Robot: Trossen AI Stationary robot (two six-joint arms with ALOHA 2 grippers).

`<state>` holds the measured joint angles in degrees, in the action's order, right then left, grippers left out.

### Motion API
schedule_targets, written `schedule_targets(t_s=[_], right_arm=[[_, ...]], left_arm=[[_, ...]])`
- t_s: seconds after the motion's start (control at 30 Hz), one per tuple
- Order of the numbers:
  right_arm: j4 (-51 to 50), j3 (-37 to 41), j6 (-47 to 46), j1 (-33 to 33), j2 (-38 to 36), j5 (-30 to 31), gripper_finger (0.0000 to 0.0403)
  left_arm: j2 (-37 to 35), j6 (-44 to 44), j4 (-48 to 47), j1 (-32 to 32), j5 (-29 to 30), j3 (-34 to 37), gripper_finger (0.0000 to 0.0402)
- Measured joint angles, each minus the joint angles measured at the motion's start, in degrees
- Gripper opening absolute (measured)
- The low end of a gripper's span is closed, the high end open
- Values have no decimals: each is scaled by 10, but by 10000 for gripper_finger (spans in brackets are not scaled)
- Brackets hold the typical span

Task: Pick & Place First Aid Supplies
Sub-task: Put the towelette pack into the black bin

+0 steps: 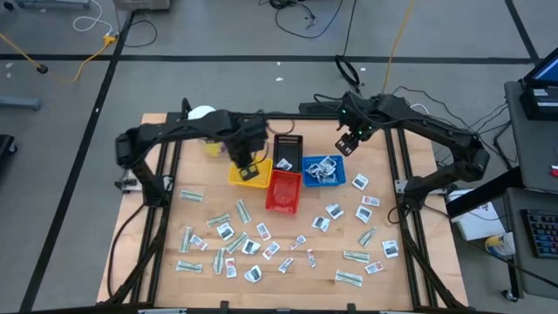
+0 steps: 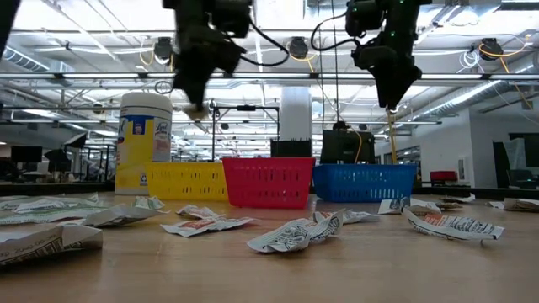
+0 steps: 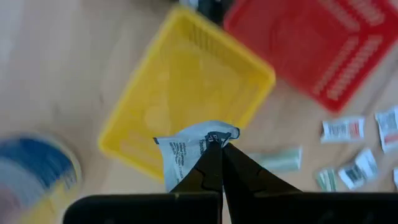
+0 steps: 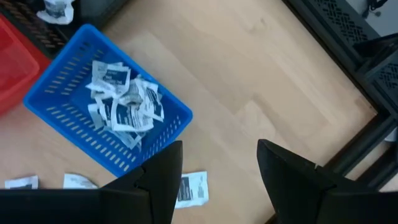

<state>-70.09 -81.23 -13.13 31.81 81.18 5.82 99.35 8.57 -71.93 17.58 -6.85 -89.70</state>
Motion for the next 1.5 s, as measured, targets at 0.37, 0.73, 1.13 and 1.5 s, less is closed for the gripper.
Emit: schedule_targets(t_s=[0.37, 0.73, 1.13, 1.5], right_arm=[[17, 1, 1, 0, -2, 1, 201], [18, 1, 2, 0, -2, 1, 201], [14, 1, 2, 0, -2, 1, 201], [-13, 3, -53, 0, -2, 3, 201]], left_arm=[[195, -67, -42, 25, 9, -254, 0], [283, -83, -23, 25, 48, -331, 0], [325, -89, 42, 8, 68, -330, 32], [317, -52, 24, 28, 14, -330, 219]])
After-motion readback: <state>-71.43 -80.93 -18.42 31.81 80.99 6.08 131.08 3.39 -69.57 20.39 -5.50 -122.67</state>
